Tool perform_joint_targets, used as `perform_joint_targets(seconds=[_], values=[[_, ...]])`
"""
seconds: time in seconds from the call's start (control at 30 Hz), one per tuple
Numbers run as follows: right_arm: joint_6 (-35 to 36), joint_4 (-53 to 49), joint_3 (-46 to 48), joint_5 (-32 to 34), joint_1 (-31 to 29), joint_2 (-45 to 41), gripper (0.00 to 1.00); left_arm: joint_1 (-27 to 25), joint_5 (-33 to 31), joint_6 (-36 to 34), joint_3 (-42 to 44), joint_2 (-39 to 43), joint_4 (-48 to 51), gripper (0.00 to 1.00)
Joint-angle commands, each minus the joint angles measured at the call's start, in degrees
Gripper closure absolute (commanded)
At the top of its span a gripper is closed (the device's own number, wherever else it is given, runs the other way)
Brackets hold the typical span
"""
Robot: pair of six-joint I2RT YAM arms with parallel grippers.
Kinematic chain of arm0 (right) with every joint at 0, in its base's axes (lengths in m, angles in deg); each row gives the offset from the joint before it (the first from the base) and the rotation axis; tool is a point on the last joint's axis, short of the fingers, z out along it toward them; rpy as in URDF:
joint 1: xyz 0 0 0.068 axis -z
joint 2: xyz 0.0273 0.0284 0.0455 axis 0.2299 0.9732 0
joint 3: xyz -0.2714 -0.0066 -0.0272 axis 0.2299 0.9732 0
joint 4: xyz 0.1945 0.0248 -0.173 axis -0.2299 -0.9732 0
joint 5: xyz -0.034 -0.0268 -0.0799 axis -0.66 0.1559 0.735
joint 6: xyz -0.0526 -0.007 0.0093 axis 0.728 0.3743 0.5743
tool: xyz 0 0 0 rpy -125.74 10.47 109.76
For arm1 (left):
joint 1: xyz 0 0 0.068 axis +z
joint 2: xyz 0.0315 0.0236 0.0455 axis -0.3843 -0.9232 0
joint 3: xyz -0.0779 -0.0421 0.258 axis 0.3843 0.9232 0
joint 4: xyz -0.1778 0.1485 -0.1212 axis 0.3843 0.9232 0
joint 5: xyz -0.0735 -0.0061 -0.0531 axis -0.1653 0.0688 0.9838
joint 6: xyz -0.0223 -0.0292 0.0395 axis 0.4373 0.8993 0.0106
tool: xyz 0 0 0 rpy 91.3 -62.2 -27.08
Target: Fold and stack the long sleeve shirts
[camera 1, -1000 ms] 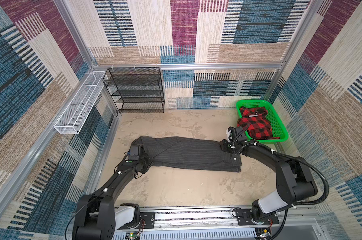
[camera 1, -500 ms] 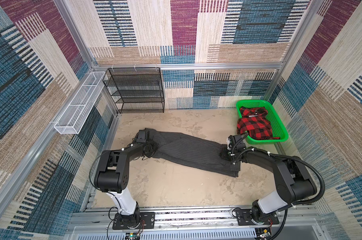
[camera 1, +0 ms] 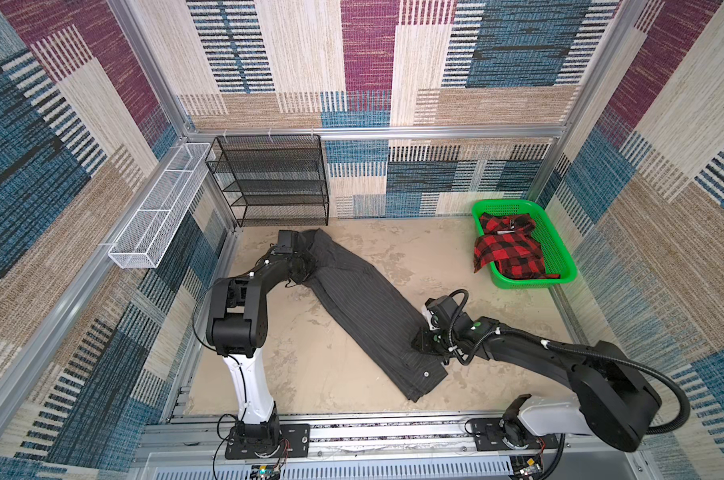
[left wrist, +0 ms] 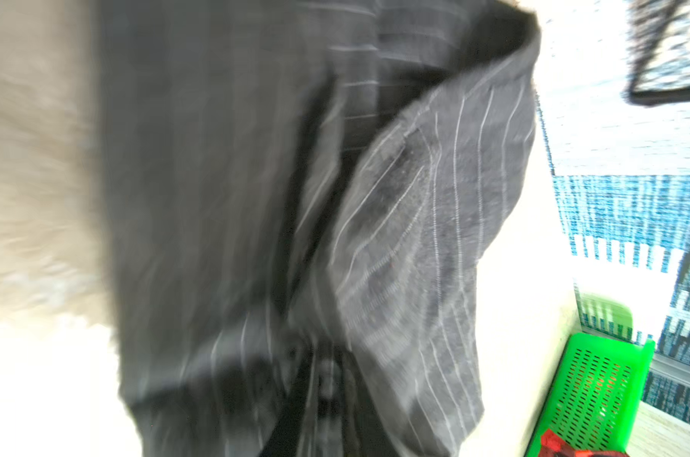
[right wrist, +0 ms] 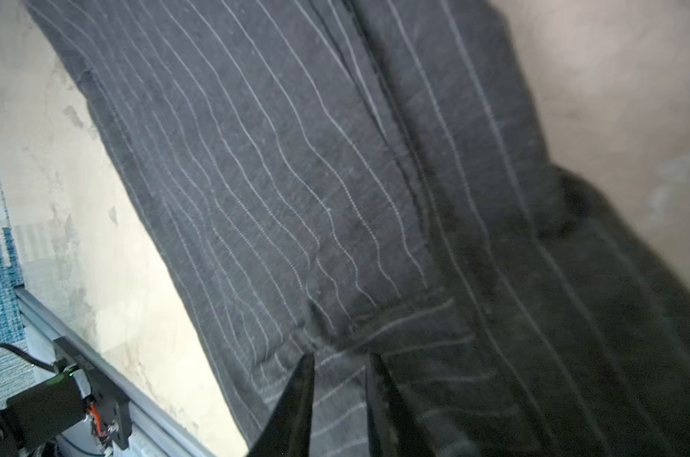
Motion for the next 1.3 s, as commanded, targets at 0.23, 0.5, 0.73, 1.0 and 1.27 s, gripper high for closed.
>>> perform_joint_targets(seconds=[0.23,0.5,0.73,1.0,1.27], values=[[11.51,-5.57,-11.87,6.41,-0.30,3.98,0.69,-8.81,-5.76,0.38,5.60,11.86,6.29,0.78],[14.63,3.11,-11.95,3.99,-0.30,14.22,0.72,-15.48,-8.96,4.55,4.46,6.14,3.02,0.80],[10.19,6.88,-5.76,0.41,-2.71,15.31,0.74,-17.51,-8.97,4.22,1.43,-2.54,-0.11,0.82],[3.49,9.42,-9.81,-1.63,-14.89,21.59,0.74,-17.58,-9.44,0.71,-1.07,-4.23,0.19,0.80],[4.31,6.99,-18.68,2.84,-18.23,21.86,0.67,-16.49,-8.28,-4.37,0.59,7.03,5.85,0.65]])
